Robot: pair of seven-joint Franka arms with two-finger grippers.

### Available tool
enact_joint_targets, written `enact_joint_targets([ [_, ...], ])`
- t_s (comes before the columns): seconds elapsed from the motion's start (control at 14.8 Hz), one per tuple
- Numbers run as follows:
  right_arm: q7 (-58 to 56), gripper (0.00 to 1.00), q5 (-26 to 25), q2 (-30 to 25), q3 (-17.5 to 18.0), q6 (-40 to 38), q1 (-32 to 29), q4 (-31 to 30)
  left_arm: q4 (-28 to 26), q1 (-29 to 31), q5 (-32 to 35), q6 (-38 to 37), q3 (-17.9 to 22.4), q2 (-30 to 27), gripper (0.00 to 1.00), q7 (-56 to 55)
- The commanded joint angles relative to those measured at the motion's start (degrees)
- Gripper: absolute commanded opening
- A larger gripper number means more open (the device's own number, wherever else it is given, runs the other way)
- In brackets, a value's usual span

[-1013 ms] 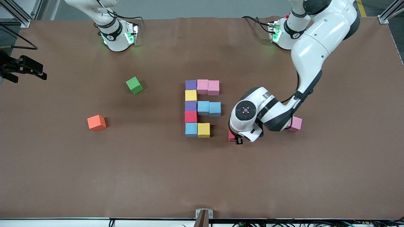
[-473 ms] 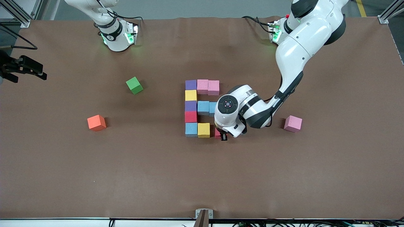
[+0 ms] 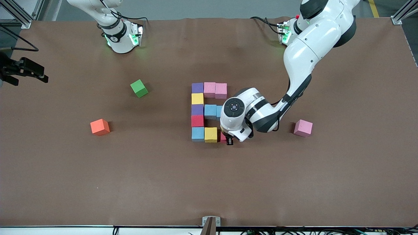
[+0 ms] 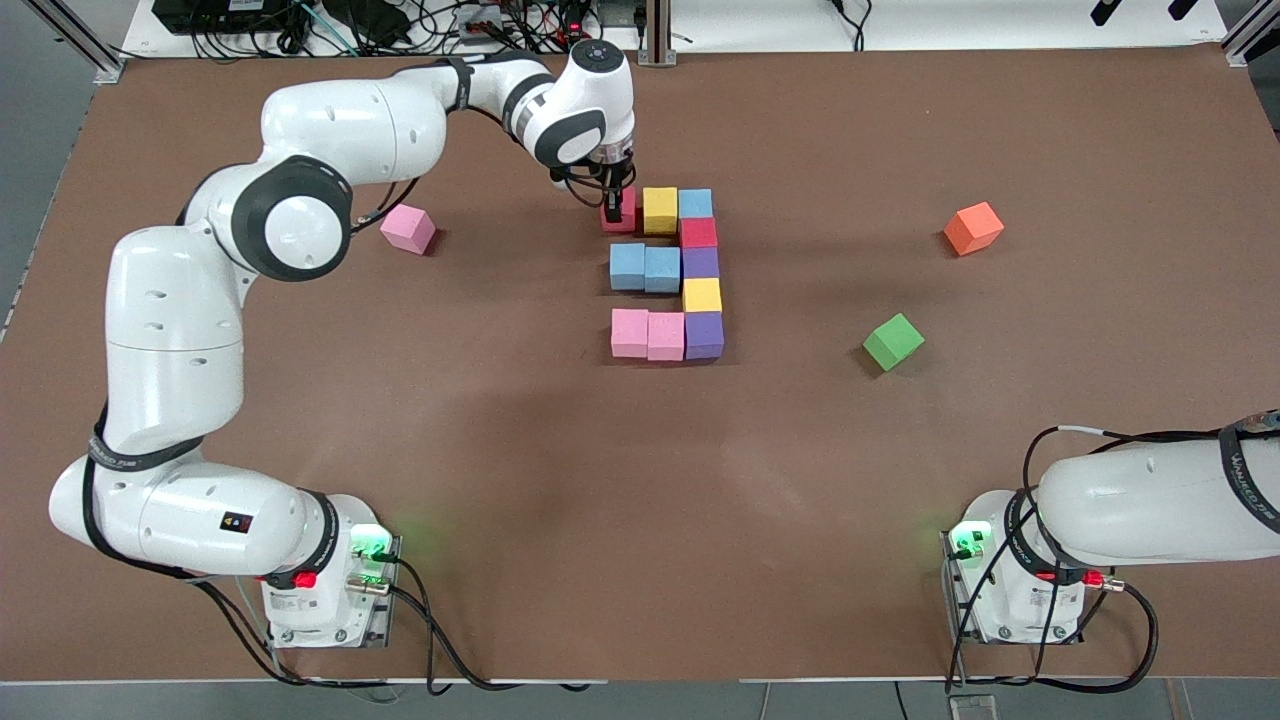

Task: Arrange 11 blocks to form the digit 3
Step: 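Carry the pink cube to the column with the left gripper, then lower the pink cube beside the yellow cube and open the left gripper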

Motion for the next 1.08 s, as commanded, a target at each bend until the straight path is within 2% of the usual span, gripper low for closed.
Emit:
enact_joint_targets([
  [0.0, 0.2, 1.0, 0.1, -1.7, 0.5, 0.1, -0.6, -1.7, 1.9, -1.1, -0.8, 1.1, 0.7, 1.0, 0.46, 0.0],
  [1.01, 0.4, 1.0, 0.1, -1.6, 0.6, 0.4, -0.2, -1.6, 3.4, -2.3, -0.8, 1.2, 1.3, 2.2, 0.46, -1.2],
])
